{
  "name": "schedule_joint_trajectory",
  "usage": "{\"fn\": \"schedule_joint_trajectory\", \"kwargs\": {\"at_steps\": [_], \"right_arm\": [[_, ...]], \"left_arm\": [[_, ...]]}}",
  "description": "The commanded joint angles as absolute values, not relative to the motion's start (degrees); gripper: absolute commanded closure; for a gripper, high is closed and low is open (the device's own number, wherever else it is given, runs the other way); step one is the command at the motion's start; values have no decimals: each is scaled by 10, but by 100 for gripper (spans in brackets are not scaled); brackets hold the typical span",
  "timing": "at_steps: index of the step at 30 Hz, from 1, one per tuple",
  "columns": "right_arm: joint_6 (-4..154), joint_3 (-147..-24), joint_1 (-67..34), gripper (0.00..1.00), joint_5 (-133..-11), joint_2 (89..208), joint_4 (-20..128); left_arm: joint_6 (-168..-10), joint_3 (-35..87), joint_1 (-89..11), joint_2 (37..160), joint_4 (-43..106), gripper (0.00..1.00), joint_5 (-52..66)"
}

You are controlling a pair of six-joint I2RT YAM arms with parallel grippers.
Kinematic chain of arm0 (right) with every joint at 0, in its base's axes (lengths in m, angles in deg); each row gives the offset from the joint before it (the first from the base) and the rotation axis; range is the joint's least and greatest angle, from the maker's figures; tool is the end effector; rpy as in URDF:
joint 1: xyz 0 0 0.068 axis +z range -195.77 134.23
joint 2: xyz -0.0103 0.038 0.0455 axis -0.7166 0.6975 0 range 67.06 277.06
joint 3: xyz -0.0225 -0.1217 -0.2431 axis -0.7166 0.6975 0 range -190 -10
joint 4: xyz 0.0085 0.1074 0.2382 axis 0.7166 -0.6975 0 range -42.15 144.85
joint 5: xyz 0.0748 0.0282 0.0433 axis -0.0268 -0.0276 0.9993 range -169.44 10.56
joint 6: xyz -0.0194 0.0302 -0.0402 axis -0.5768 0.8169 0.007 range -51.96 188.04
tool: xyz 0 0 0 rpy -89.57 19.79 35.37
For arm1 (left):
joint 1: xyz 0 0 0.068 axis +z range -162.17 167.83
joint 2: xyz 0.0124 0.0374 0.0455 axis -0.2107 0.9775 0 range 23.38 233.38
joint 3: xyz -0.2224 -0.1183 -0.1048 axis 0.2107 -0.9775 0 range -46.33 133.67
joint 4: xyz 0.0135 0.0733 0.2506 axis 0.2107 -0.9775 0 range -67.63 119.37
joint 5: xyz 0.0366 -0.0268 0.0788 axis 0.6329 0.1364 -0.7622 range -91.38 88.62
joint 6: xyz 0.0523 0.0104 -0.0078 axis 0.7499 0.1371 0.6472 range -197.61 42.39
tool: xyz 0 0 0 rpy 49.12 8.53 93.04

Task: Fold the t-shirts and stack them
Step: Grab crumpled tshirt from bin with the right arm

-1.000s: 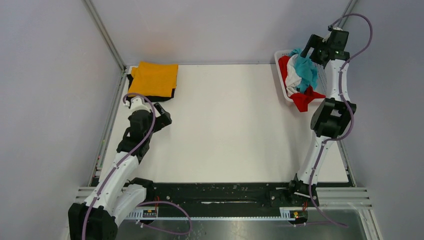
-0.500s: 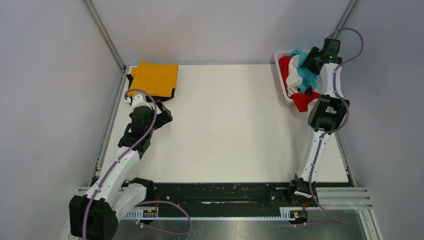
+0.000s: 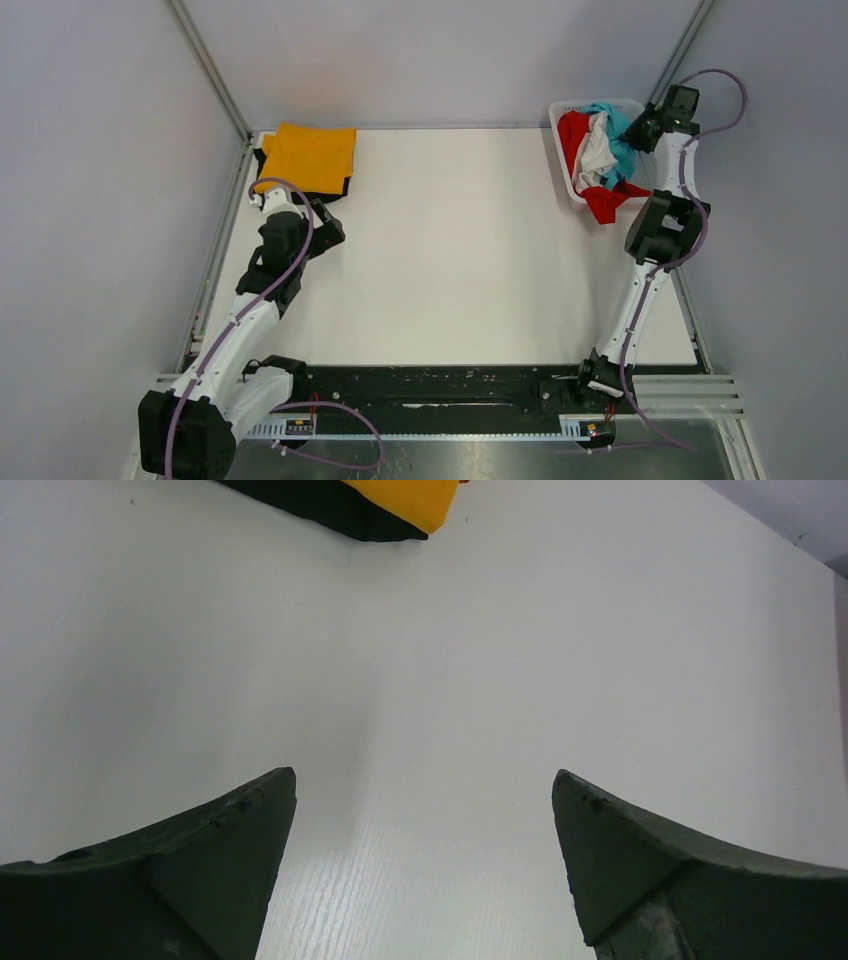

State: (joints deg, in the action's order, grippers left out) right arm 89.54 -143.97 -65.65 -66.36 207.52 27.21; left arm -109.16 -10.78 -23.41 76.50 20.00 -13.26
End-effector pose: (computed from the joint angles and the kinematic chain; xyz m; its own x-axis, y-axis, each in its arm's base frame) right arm 0.5329 -0.1841 0.2525 -0.4343 0.5366 -0.7235 0.3377 0.8416 0.4215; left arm 0.2077 -0.0337 0.2587 -0.3842 -0.4457 -0.8086 -0.2234 0.8946 -0.3870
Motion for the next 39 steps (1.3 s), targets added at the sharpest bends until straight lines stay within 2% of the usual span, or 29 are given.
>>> {"fn": "schedule_joint_trajectory", "kwargs": {"at_steps": [1,10,16,24,32,35,39], "right_arm": [[908,-1466,-659,100,-660,2008,289],[901,-1518,-659,100,-703,1914,302],[919,-1507,-659,100,-709,1861,376],[960,-1613,-659,100,-719,1879,431],[1050,-1580,-659,100,-731,1830,633],[1105,-1619,-659,100,-705,1834,651],[1188,-1642,-657,100,-604,1821,668]], "left_arm": [[-1094,-84,-234,762,227,1,-128],[-1095,-94,-234,731,224,1,-123],[-1099,-101,-235,719,226,1,-119],[-1101,-97,-234,715,221,1,-116],[-1106,-97,-234,718,230,1,-108],[-1110,-97,-234,721,235,1,-98],[-1110,-100,-234,715,235,1,-93]]}}
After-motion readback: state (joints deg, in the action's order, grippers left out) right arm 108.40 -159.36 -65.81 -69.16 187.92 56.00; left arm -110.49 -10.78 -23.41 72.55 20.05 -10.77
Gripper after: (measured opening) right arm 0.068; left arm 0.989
